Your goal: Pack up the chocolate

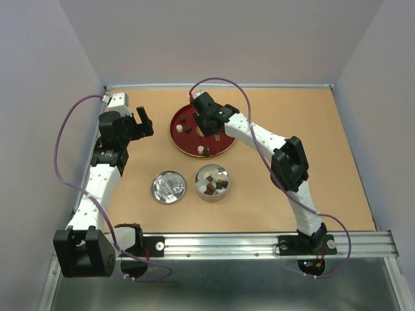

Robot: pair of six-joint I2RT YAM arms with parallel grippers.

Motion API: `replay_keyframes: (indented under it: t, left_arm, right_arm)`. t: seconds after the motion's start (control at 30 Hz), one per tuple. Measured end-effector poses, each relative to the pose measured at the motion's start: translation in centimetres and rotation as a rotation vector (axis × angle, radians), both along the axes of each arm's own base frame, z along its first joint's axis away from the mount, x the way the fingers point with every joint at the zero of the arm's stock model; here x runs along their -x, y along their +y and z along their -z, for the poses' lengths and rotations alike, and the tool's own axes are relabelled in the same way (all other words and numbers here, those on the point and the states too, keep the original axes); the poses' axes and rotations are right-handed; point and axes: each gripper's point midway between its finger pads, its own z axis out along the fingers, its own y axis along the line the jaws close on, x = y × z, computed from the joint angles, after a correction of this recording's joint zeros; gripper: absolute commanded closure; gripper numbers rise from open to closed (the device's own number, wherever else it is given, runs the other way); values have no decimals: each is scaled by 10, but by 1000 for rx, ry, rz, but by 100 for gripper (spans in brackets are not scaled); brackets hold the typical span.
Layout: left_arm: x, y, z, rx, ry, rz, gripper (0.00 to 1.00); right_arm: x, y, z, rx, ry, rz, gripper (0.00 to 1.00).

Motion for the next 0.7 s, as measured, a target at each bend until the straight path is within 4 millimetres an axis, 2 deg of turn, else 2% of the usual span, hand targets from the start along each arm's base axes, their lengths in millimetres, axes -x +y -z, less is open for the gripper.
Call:
replay_keyframes:
  t: [0.07, 0.27, 0.47, 0.6, 0.7]
  left_arm:
    - [0, 0, 0, 0, 0, 0, 1]
    - [0, 0, 0, 0, 0, 0, 1]
    - [0, 0, 0, 0, 0, 0, 1]
    - [0, 0, 0, 0, 0, 0, 1]
    - [0, 0, 0, 0, 0, 0, 1]
  right_arm:
    - [-1, 1, 3, 4, 1, -2, 57]
    - [-2, 1, 11, 18, 10, -7, 69]
    - [-4, -1, 10, 22, 7, -7, 72]
    - [0, -5, 4, 19, 4, -7, 72]
    - [8, -12, -11, 11, -3, -7, 72]
